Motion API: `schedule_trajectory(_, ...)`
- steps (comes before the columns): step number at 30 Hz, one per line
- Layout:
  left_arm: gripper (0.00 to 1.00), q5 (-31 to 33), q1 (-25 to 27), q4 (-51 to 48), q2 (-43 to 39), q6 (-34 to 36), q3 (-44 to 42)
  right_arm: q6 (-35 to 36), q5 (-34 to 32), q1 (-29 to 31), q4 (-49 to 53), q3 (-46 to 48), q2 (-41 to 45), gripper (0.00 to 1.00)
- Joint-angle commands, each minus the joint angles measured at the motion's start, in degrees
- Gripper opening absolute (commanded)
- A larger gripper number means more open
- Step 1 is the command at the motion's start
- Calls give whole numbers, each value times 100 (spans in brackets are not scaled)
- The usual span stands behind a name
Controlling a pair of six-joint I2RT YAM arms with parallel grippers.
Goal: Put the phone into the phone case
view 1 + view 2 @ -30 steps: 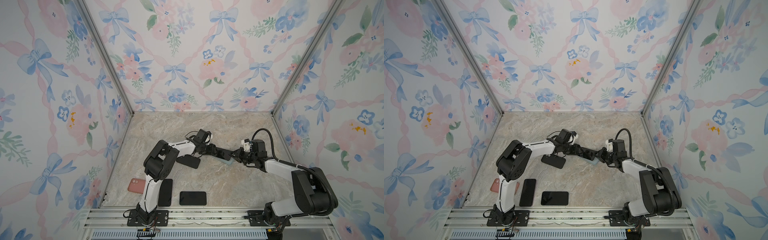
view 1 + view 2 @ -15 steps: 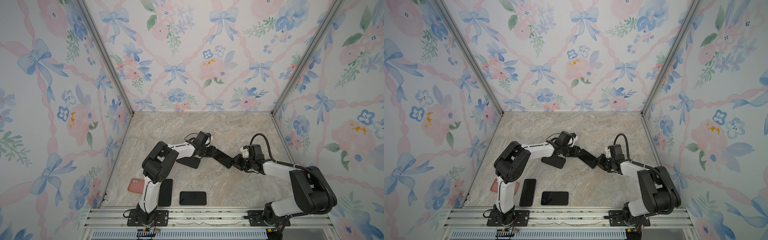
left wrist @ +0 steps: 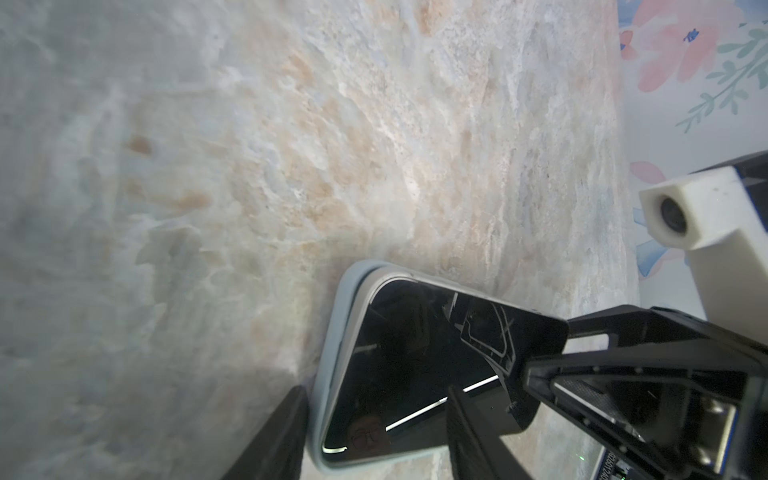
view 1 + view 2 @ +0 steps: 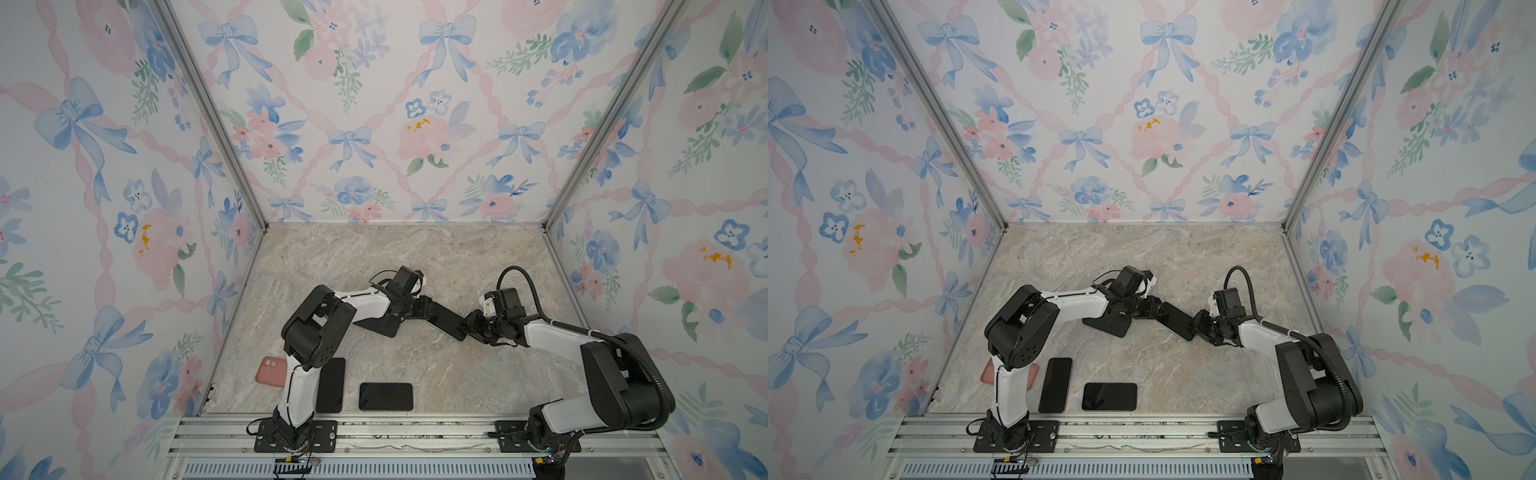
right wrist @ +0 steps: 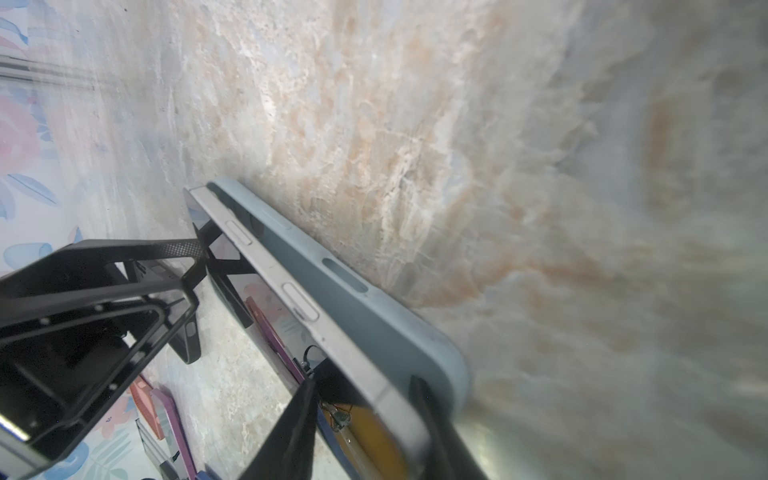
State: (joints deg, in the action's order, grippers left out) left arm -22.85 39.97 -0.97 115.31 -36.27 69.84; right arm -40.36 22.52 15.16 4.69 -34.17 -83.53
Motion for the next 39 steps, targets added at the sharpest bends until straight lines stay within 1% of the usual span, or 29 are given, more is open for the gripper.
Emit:
schedule_trajectory(1,54,-413,134,-52,-237,-51,-124,341,-465,80,985,-109,159,42)
schedule_trajectory(7,54,-404,34,-52,-301,-19,-249,419,-588,76,1328,-205,378,46)
schedule_trajectory(14,53,-431,-49,-59,-286,54,-256,426,-556,110,1224,-127,390,45)
schedule_trajectory(19,49,-428,-171,-98,-64,164,171,423,-574,128,1219,-156,355,45)
schedule_trajectory(22,46,-358,-139,-358,150,329,539,426,-590,145,1221,-160,355,45)
schedule_trajectory(26,43,-111,-19,-691,398,538,790,415,-626,180,1211,-160,372,45)
schedule_trajectory(31,37,454,110,-1126,511,804,966,387,-628,216,1182,-140,355,45)
schedule_trajectory(33,36,690,160,-1294,519,891,1037,365,-633,244,1158,-125,342,45)
schedule_trajectory(39,34,731,178,-1331,585,904,1118,328,-669,286,1175,-101,397,46)
